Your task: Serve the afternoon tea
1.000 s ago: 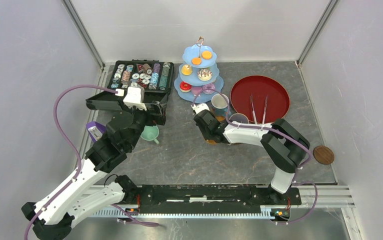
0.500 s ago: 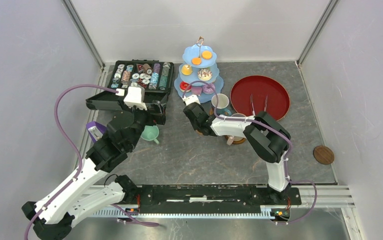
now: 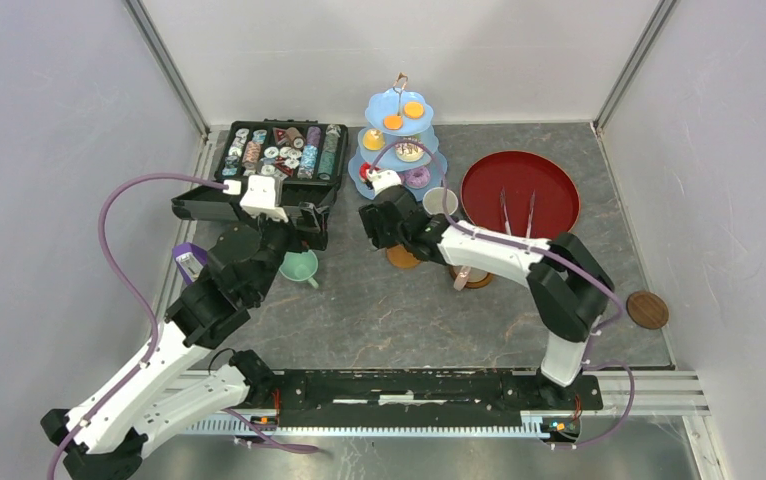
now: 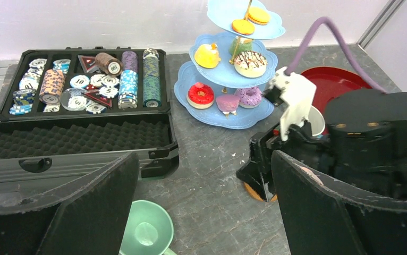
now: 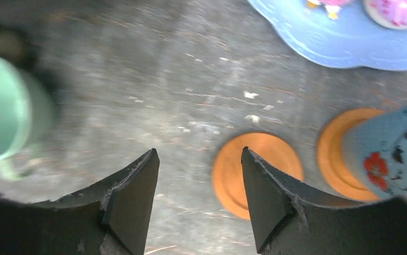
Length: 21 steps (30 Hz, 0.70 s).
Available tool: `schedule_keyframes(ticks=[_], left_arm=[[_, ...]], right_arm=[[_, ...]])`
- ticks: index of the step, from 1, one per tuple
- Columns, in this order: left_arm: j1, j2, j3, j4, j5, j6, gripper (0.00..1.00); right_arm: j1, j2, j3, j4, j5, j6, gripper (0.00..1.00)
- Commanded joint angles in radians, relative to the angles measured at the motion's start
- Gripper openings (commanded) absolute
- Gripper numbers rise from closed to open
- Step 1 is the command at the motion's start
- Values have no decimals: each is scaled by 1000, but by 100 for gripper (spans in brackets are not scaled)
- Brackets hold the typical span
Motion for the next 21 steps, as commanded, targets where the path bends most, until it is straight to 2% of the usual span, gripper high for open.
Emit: schedule_keyframes(ticks=[1, 4, 7, 9, 18, 21], left_arm=[[2, -16, 2, 38, -8, 12, 100], [2, -23, 1, 36, -8, 11, 100], [2, -27, 1, 37, -8, 11, 100], [2, -30, 2, 39, -8, 11, 100], [2, -36, -8, 44, -29, 22, 100], [2, -31, -10, 44, -34, 24, 100]], right_arm=[[34, -91, -68, 153, -251, 139, 67], [54, -90, -125, 316, -330, 263, 69], [88, -82, -209, 525, -336, 415, 74], [112, -43, -200, 549, -333, 468, 76], [202, 84, -107, 535, -361, 267, 71], [224, 123, -67, 488, -316, 186, 70]])
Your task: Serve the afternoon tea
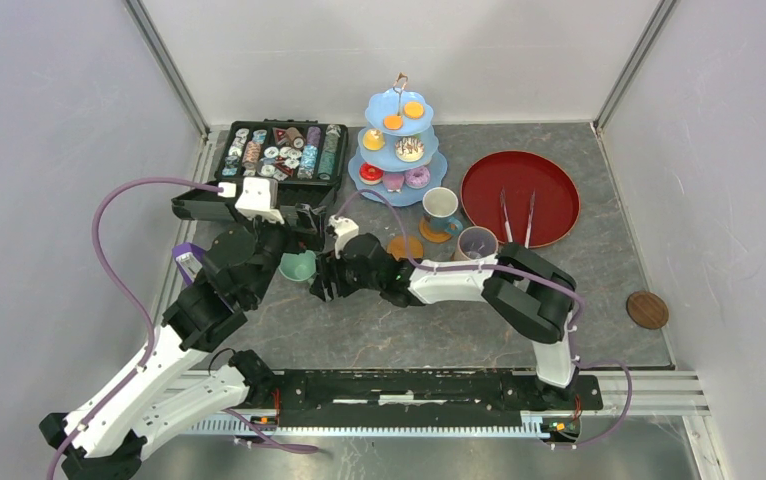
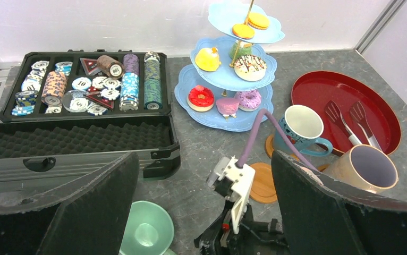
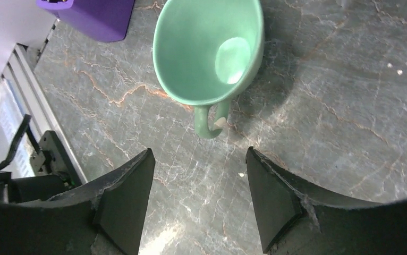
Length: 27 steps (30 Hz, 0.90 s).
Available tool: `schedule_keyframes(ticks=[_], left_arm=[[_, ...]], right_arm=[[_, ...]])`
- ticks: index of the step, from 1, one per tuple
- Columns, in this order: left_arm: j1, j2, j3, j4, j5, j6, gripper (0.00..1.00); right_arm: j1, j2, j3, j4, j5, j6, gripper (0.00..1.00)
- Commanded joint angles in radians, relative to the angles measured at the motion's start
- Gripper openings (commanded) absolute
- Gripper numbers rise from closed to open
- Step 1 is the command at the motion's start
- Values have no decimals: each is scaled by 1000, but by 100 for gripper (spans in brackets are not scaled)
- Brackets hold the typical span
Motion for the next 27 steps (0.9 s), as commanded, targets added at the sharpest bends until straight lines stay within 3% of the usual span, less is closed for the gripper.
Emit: schedule_keyframes(ticks=[1, 6, 17, 27], left_arm=[[2, -3, -3, 43, -32, 24, 100], [2, 1, -8, 45, -37, 25, 100], [3, 32, -8, 46, -43, 32, 100], [3, 47, -6, 46, -51, 39, 100]], right_arm=[[27, 54, 92, -3, 35, -144, 69], [59, 136, 204, -125, 148, -248, 65], [83, 231, 305, -183, 264, -347, 50], [91, 258, 346, -185, 295, -386, 49]])
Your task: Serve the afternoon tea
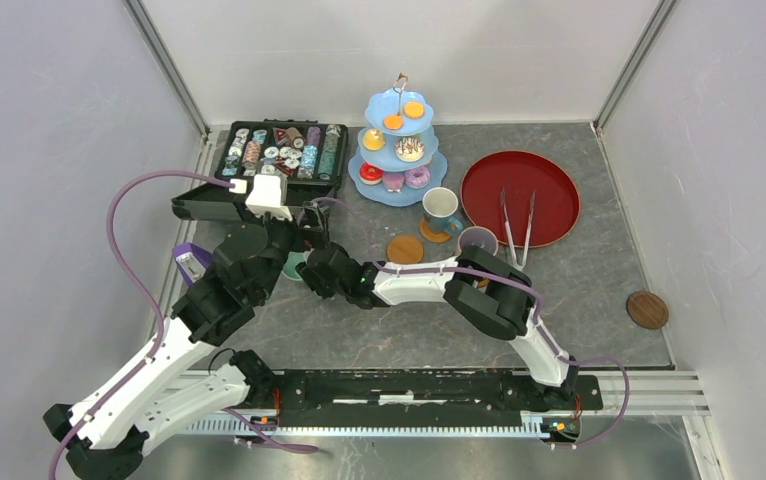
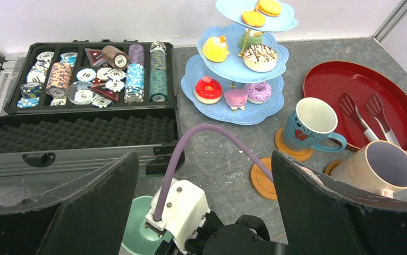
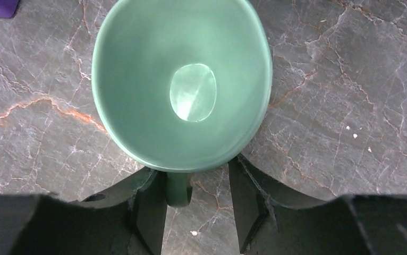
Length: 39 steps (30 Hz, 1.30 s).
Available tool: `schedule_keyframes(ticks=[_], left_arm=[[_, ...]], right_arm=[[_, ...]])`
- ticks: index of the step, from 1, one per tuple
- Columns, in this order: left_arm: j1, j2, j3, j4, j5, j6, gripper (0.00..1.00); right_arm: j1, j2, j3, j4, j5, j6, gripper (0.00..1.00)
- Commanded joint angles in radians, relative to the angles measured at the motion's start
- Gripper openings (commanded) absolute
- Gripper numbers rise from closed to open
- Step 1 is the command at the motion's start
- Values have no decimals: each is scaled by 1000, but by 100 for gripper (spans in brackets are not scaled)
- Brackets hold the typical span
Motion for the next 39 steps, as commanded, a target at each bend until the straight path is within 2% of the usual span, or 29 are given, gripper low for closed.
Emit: schedule_keyframes(ticks=[1, 2, 3, 4, 12, 19, 29, 39], left_arm=[[4, 4, -2, 46, -28, 38, 100], [4, 4, -2, 45, -28, 39, 100], [4, 5, -2, 44, -29, 39, 100], [4, 5, -2, 44, -29, 39, 100], [4, 19, 3, 43, -20, 34, 100], [4, 22, 9, 39, -6, 27, 100], [4, 25, 15, 32, -4, 27, 100], [4, 47, 22, 30, 9, 23, 100]], right_arm=[[7, 26, 52, 13, 29, -31, 49], [7, 26, 52, 14, 28, -29, 45], [8, 18, 49, 12, 28, -28, 31], [7, 8, 42, 12, 27, -28, 25], [9, -139, -81, 3, 19, -39, 1], [9, -356, -307, 1, 86, -28, 0], [-36, -567, -477, -137, 278, -10, 0], [-169, -591, -546, -126, 296, 9, 0]])
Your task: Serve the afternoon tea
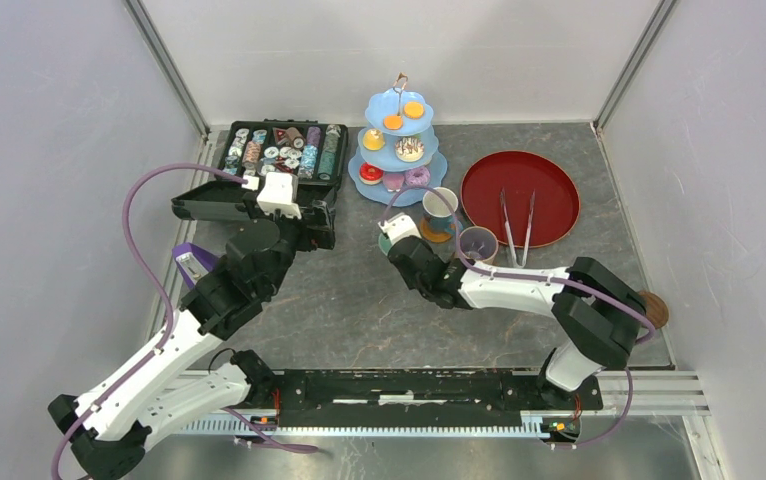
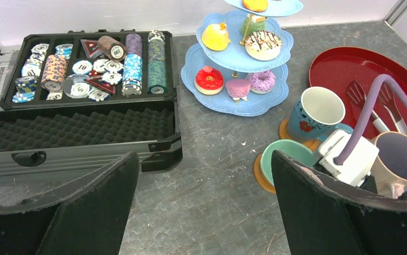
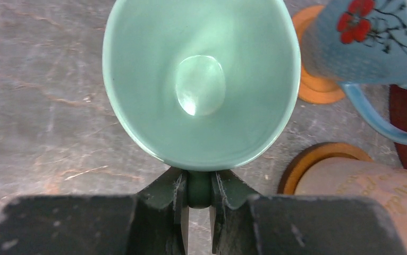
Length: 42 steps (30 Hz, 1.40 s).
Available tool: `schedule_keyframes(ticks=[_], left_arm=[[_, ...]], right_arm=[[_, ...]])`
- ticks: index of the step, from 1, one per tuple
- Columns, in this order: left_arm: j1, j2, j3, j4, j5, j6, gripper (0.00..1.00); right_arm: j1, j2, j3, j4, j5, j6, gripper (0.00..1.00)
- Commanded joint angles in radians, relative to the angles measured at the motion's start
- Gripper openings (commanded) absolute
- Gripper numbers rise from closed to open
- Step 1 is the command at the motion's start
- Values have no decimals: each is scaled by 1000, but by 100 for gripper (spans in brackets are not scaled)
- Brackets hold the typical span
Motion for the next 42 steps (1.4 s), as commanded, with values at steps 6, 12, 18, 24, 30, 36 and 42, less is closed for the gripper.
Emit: schedule_keyframes(ticks=[6, 12, 18, 24, 30, 36, 42], left_arm=[[4, 12, 22, 32, 13, 21, 100], [4, 10, 21, 33, 10, 23, 100], [4, 16, 21, 33, 14, 24, 100], [4, 13, 23, 33, 17, 22, 100], [4, 9, 23, 33, 18, 21, 100], [4, 4, 25, 33, 26, 17, 100], [4, 1, 27, 32, 42, 10, 100]], right_arm=[[-52, -1, 6, 96, 14, -3, 0], [-62, 41, 11, 116, 3, 3, 0], [-66, 63, -1, 140, 13, 11, 0], [-78, 94, 6, 143, -8, 13, 12], [-78, 58, 18, 97, -20, 21, 38], [-74, -99, 21, -16, -43, 17, 54], [-75, -335, -8, -102, -30, -38, 65]])
